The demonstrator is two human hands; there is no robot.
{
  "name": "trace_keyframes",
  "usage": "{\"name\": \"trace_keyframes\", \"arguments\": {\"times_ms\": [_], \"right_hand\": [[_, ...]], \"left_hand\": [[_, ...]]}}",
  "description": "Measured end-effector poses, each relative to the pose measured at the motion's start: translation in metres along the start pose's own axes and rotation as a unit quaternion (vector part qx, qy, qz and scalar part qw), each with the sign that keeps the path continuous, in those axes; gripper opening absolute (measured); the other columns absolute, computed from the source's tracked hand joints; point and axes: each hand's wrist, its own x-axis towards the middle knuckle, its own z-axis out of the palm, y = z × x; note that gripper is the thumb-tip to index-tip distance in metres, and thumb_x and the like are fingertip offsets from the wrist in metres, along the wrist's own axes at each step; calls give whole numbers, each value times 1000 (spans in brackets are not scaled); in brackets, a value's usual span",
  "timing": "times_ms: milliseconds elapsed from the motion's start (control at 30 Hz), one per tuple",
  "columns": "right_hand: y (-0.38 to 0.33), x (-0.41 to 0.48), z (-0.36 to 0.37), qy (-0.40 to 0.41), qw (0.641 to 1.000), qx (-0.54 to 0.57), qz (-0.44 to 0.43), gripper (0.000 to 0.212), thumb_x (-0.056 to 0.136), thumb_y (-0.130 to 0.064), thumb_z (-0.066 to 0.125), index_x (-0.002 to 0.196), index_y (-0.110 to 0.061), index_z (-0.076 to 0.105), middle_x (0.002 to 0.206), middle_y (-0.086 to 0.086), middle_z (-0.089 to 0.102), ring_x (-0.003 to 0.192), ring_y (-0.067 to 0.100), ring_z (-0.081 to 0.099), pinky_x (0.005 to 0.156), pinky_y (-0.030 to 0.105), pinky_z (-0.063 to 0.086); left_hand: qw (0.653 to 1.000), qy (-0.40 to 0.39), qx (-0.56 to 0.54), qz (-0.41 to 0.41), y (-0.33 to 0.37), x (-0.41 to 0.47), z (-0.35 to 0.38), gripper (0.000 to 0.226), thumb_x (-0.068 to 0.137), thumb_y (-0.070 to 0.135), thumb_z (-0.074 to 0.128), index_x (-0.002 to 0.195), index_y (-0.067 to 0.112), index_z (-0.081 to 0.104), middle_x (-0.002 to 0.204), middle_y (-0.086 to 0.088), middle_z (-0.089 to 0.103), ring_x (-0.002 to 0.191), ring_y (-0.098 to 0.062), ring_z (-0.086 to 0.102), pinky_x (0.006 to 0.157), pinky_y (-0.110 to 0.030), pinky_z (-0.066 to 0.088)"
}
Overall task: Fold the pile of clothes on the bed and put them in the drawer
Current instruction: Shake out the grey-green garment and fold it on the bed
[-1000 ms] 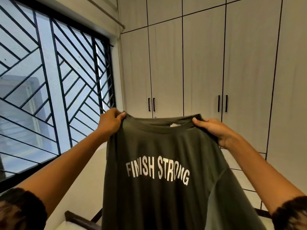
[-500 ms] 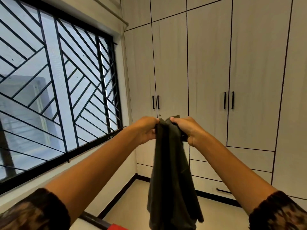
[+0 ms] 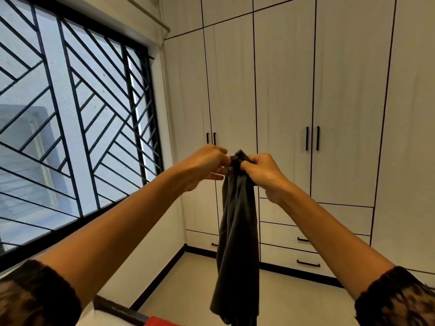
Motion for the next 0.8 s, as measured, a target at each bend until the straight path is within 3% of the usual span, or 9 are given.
{"name": "trace_keyframes", "arguments": {"times_ms": [67,167,233,267,367,433,567,700,800], "right_hand": [[-1,0,-9,-10,999,37,14,20,96,-14,48,80,-14,60,78,4,62,71,14,60,68,23,49],[-1,-2,-15,-65,996,53,-2,22,98,-15,45,83,-14,62,79,3,64,73,15,62,75,25,52],[-1,-4,-16,-89,994,65,-28,23,98,-14,43,86,-16,63,78,2,64,73,12,62,71,20,53],[-2,-4,-17,-85,993,78,-38,23,98,-12,43,87,-16,64,78,2,63,74,11,61,72,20,53],[0,-7,-23,-45,988,137,-48,18,96,-9,48,95,-14,65,85,4,64,81,13,62,77,22,54],[6,-12,-25,-17,986,153,-68,14,93,-8,53,103,-13,61,93,4,65,86,13,64,77,19,55],[32,-28,-42,44,988,97,-112,40,78,-18,70,113,-18,51,105,-4,58,89,7,63,73,21,55],[75,-49,-53,-65,990,104,-62,45,68,-19,74,108,-17,53,107,2,60,90,7,67,73,22,56],[113,-54,-51,-68,996,26,-48,31,78,-14,71,105,-24,59,103,-3,65,99,15,64,81,27,56]], "left_hand": [[973,41,196,113,-1,1,2,60,90,17,59,144,17,31,127,-6,58,110,-16,55,93,-28,40],[839,93,469,260,-3,6,5,76,82,38,67,145,32,26,139,-1,43,131,-19,33,110,-44,21],[845,65,461,265,-5,12,10,61,84,39,64,139,28,39,137,-1,47,131,-20,36,112,-56,10],[859,61,436,263,-6,16,13,50,86,38,62,131,22,47,128,-3,55,123,-21,45,111,-55,15],[878,76,382,280,-10,21,22,33,90,30,59,113,7,54,103,-10,63,92,-23,59,84,-29,40],[857,79,409,302,-10,19,25,29,92,25,56,112,5,52,101,-13,63,89,-25,60,74,-25,41],[809,104,458,355,-8,18,23,32,93,30,53,113,5,54,100,-12,64,87,-20,59,71,-20,38],[801,153,432,386,2,18,10,32,90,35,58,101,5,58,89,-9,64,77,-15,53,60,-14,26],[794,173,437,386,11,18,3,34,89,37,58,101,4,58,82,-2,57,74,-10,46,57,-10,28]]}}
